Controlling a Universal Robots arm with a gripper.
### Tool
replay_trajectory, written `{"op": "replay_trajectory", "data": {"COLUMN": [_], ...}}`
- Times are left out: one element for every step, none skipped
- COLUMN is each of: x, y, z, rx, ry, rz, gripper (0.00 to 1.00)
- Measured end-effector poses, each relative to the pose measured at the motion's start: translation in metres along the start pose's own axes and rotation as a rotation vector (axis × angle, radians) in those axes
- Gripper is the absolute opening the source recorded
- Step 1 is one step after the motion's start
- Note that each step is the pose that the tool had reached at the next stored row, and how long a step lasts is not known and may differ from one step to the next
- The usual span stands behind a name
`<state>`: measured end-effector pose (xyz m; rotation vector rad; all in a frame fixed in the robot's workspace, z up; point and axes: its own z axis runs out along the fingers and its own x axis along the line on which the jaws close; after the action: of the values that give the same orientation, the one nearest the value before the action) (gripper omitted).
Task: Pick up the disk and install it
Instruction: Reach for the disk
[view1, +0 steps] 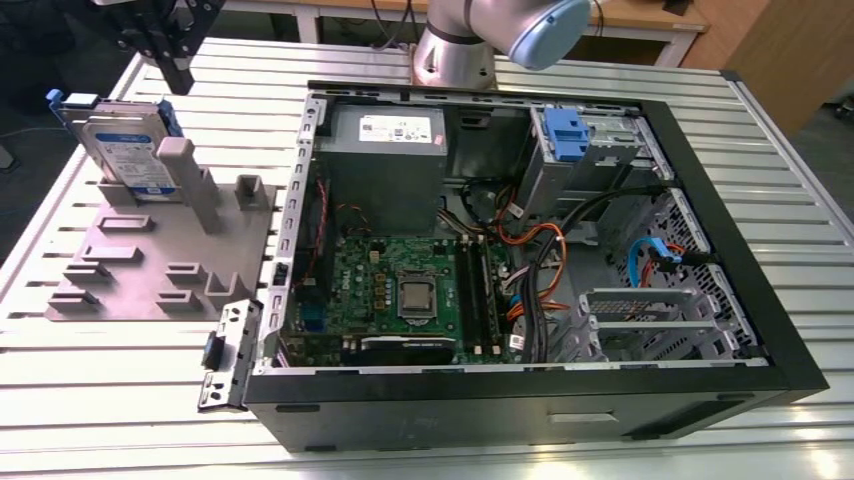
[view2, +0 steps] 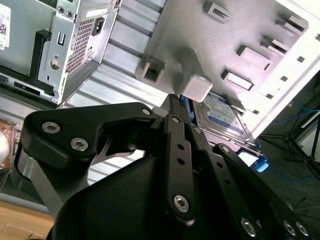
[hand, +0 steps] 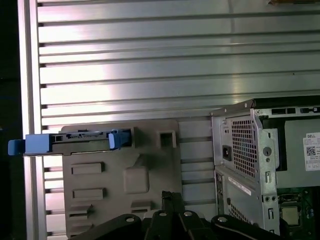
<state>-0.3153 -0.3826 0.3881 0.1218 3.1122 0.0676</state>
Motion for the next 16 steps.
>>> {"op": "replay_trajectory", "data": {"x": [0.0011,0.0024,0.0038,0.0056,0.0071,0.0093,0.0113,0.013,0.0145,0.0159,0.0172,0.0184,0.02,0.0218,0.0236,0.0254], "y": [-0.0001,-0.0001,-0.0001,-0.0001,0.0,0.0001,0.0002,0.0005,0.0011,0.0026,0.0041,0.0056,0.0066,0.0072,0.0077,0.008], "z": [0.0,-0.0001,-0.0001,-0.0001,0.0,0.0,0.0,0.0001,0.0001,0.0003,0.0005,0.0006,0.0009,0.0011,0.0012,0.0014], "rx": [0.0,0.0001,0.0001,0.0001,0.0,0.0,0.0001,0.0,0.0,0.0,0.0,0.0002,0.0,0.0,0.0,0.0], "ry": [0.0,0.0001,0.0001,0.0,0.0,0.0,0.0,-0.0001,0.0,0.0,0.0,0.0002,-0.0001,0.0,0.0,0.0], "rz": [0.0,0.0,0.0,0.0,0.0,0.0,0.0,0.0,0.0,0.0,0.0,0.0,0.0,0.001,0.0,0.0], "gripper": [0.11,0.11,0.11,0.11,0.11,0.11,0.11,0.11,0.11,0.11,0.11,0.11,0.11,0.11,0.11,0.11]}}
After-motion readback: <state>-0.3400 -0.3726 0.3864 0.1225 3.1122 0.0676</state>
